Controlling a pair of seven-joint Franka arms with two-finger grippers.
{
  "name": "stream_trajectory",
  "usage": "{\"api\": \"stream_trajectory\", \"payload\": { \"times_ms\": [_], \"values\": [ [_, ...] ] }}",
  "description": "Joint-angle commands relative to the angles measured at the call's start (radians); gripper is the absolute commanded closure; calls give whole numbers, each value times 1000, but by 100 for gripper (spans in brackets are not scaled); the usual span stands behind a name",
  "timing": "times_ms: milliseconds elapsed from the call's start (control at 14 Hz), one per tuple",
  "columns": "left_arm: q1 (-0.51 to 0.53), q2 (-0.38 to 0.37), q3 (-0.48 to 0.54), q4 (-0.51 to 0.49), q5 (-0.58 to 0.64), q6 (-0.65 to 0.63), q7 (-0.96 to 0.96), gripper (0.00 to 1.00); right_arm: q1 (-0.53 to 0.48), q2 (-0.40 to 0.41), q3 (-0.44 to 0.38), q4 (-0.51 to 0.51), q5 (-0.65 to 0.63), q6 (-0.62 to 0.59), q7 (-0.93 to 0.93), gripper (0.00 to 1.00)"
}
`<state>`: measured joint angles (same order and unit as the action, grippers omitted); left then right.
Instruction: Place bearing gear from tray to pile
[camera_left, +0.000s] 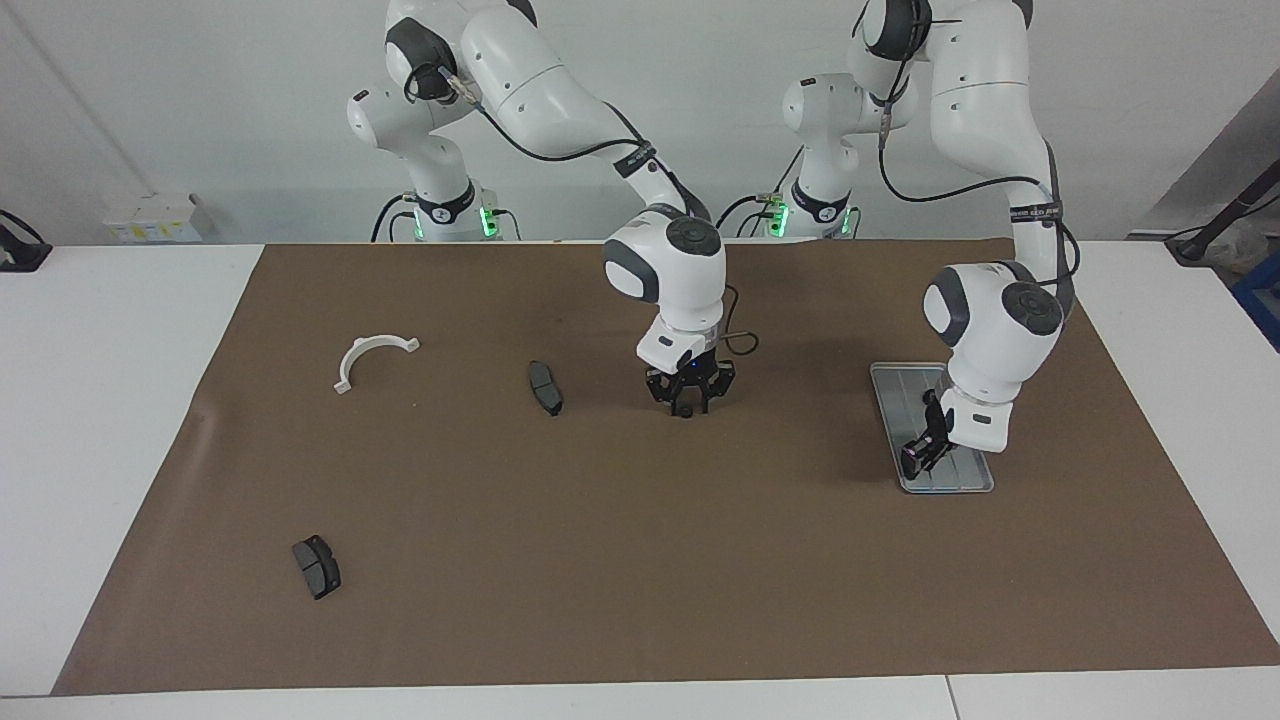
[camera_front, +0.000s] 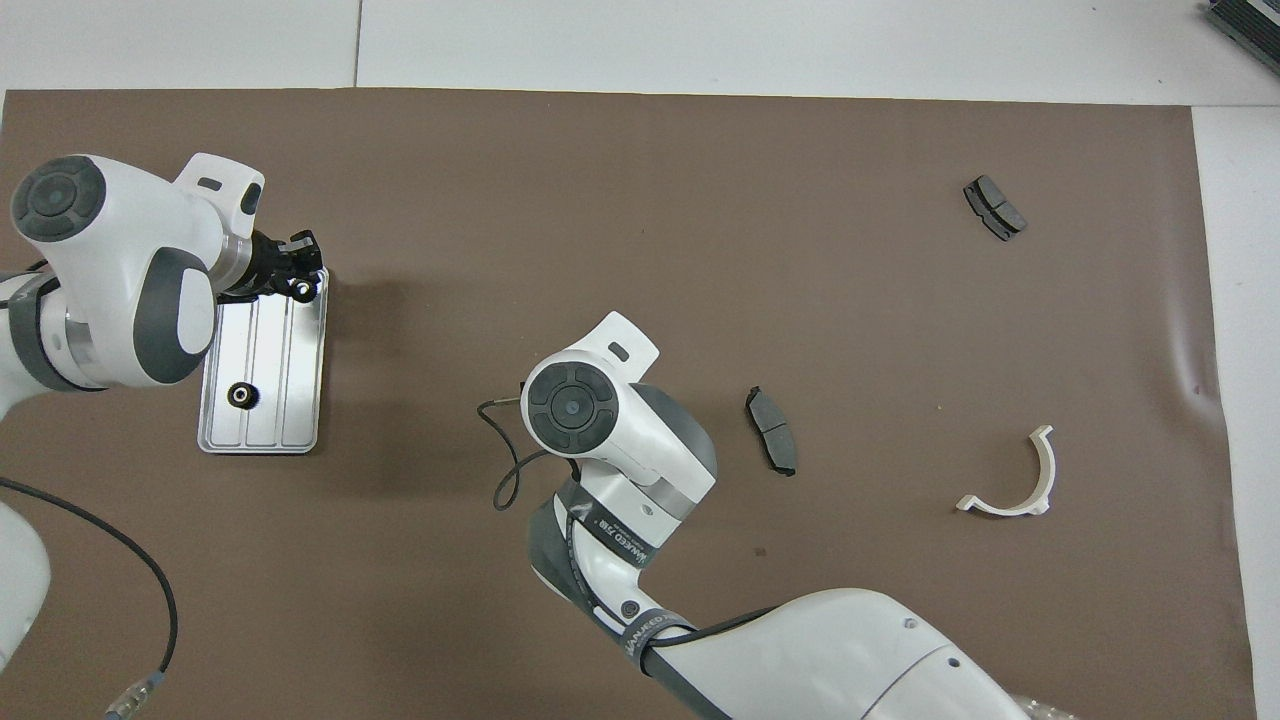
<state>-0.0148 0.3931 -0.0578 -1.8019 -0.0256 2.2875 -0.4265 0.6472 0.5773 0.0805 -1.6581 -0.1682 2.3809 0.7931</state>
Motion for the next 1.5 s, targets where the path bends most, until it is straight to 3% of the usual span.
{"api": "stream_trajectory", "payload": {
  "times_ms": [0, 214, 571, 714, 1000, 1071, 1143, 1214, 1286, 1357, 1429],
  "values": [
    [-60, -5, 9, 68, -5, -124, -15, 100, -11, -4, 2, -13, -22, 30, 29, 100],
    [-149, -14, 10, 64, -5, -148, -72, 100, -37, -26, -22, -9, -24, 40, 14, 100],
    [-295, -25, 7, 39, -7, -120, -234, 100, -210, -172, -16, -121, -19, 38, -99, 100],
    [-374, -23, 7, 9, -7, -77, -285, 100, -282, -217, -16, -176, -5, 38, -194, 100],
    [-462, -25, 7, -74, -8, 46, -317, 100, -426, -223, -15, -209, -5, 47, -389, 100],
    [-476, -26, 7, -85, -8, 47, -314, 94, -451, -217, -13, -209, 2, 64, -420, 100],
    [-482, -31, 6, -97, -8, 47, -313, 73, -471, -209, -13, -209, 33, 67, -436, 100],
    [-490, -36, 6, -109, -8, 47, -308, 45, -492, -200, -14, -203, 59, 78, -480, 100],
    [-497, -40, 6, -112, -8, 47, -307, 10, -524, -188, -15, -198, 81, 92, -533, 100],
    [-499, -40, 6, -109, -8, 41, -307, 0, -550, -171, -15, -190, 101, 96, -578, 100],
    [-494, -39, 7, -100, -8, 30, -304, 0, -566, -154, -15, -172, 114, 98, -609, 100]
  ]
}}
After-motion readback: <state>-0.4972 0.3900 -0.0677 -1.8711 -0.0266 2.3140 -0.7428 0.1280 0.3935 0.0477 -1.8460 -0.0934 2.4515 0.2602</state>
